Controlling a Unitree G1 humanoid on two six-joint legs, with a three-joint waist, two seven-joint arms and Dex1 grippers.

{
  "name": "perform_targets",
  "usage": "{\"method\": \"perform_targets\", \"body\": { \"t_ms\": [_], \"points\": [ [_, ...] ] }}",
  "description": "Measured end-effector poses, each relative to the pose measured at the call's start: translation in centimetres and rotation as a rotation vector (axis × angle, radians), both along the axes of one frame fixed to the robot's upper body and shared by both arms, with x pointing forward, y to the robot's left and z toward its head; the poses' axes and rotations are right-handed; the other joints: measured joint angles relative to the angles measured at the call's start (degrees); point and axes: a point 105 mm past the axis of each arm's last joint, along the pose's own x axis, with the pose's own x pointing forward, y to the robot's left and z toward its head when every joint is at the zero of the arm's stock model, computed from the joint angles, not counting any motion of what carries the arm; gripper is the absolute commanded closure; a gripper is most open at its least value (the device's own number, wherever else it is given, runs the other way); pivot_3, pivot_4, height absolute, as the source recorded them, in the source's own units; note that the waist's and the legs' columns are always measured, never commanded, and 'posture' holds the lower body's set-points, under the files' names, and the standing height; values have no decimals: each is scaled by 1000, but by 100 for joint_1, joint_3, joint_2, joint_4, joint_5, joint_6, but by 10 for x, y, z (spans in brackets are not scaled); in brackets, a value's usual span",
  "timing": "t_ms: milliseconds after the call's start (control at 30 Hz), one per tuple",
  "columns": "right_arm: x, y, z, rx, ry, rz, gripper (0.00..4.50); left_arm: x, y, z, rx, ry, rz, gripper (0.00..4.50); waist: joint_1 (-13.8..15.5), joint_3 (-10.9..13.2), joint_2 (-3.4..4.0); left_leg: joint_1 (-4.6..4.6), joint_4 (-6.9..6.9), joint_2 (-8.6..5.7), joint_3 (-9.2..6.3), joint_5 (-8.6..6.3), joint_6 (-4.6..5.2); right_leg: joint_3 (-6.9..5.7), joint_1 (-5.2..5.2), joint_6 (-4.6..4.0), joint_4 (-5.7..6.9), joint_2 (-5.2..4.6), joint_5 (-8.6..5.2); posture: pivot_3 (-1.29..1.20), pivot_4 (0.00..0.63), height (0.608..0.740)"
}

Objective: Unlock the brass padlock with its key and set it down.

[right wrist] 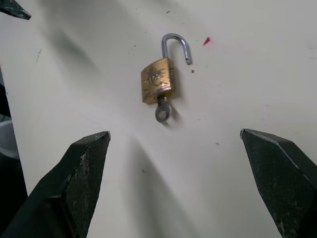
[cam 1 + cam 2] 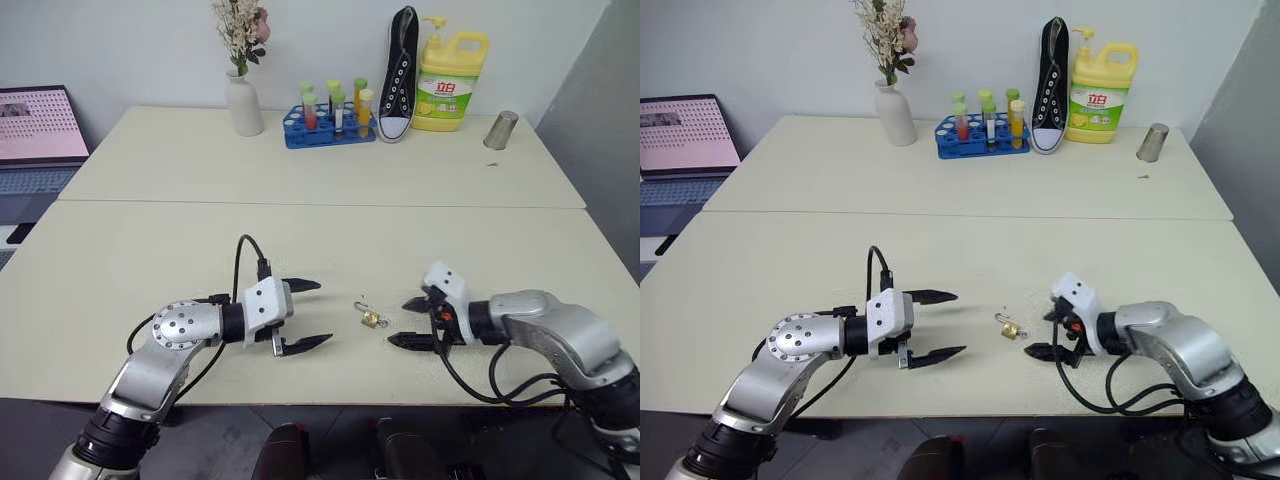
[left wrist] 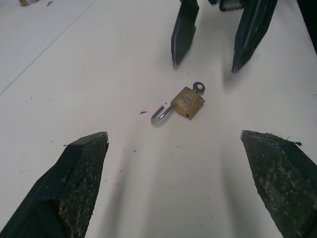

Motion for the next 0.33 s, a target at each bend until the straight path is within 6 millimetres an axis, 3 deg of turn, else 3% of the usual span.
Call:
{"method": "perform_targets", "body": {
  "t_ms": [200,333],
  "points": [
    [-14,-4,25,26,-120,53,24,-4,-1,5,5,27,-63,0,-2,2,-1,0,-1,1,1,0,0,-1,0,0,0,2,0,0,150,740],
    [-18,-11,30,14,-163,52,24,-3,-2,13,1,44,-106,0,-3,2,-2,1,0,-2,3,0,0,0,2,0,-1,5,-1,0,150,740]
  ]
}}
